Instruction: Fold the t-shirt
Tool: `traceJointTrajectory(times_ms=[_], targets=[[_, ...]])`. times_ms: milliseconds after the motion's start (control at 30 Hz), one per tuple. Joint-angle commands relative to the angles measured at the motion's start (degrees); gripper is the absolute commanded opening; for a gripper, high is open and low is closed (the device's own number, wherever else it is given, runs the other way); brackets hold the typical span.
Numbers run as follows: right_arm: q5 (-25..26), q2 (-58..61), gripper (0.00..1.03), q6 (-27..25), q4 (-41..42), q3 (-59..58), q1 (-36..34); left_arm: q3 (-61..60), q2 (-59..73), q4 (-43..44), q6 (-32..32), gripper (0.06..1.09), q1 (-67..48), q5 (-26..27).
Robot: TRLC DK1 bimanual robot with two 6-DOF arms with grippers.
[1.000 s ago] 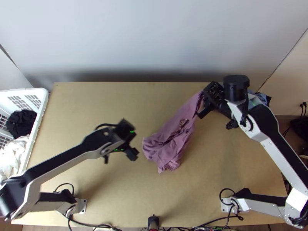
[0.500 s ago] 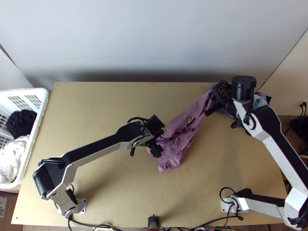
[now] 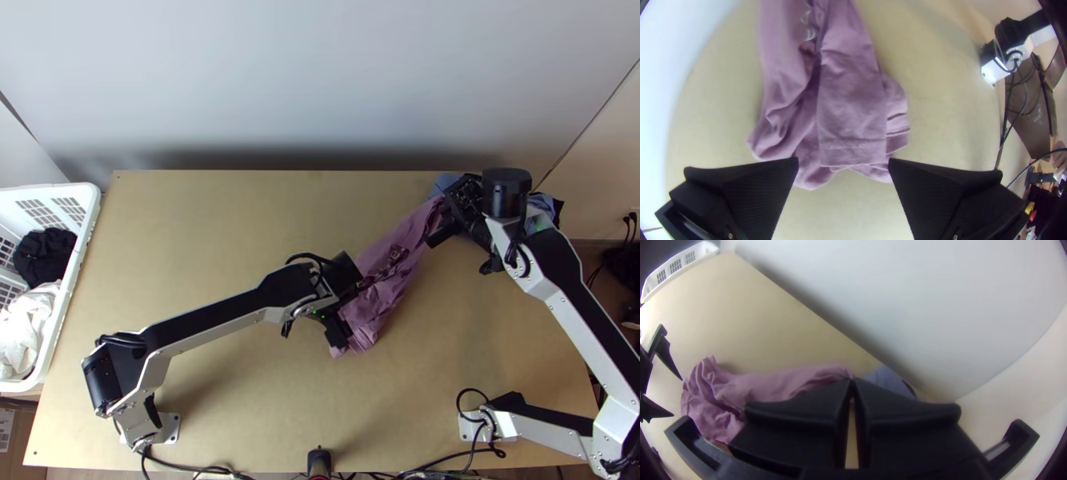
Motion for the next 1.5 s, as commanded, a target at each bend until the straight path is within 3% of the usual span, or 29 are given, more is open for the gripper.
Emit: traceJointTrajectory(times_ms=[0,433,967,1033,1100,1133,1267,1367,1467], targets=[[-0.4,-0.9,0.03,0.5,1.1,-2.2,-0.1,1.9,2.2,-1.6,0.0,1.04,-2.5,0.4],[-1.5,-1.8,0.03,1.1,1.2,-2.9,-0.1,7.6,9.4,-1.6,0.3,1.04,-4.4,-0.1],[-2.1,-3.4,0.03,1.9,0.7,-3.6,-0.2,6.3,12.2,0.2,1.9,1.03,-4.4,-10.0],[-2.2,-3.4,0.03,1.9,0.6,-3.6,-0.2,6.1,11.8,0.3,2.3,0.93,-4.3,-10.4],[-2.2,-3.6,0.03,1.9,0.5,-3.6,-0.4,5.8,11.1,1.8,2.6,0.64,-4.3,-11.9],[-2.2,-3.6,0.03,1.9,0.5,-3.6,-0.5,5.8,10.6,2.9,3.4,0.56,-4.3,-11.9],[-2.2,-3.9,0.03,1.9,0.5,-4.3,-0.7,6.0,10.1,2.9,6.2,0.44,-4.3,-11.9],[-2.2,-4.3,0.03,1.9,0.5,-4.5,-1.0,6.1,9.4,2.8,6.1,0.09,-3.5,-12.0],[-2.2,-4.5,0.03,1.9,0.4,-4.3,-1.2,5.8,7.9,2.7,5.1,0.09,-1.9,-12.0]])
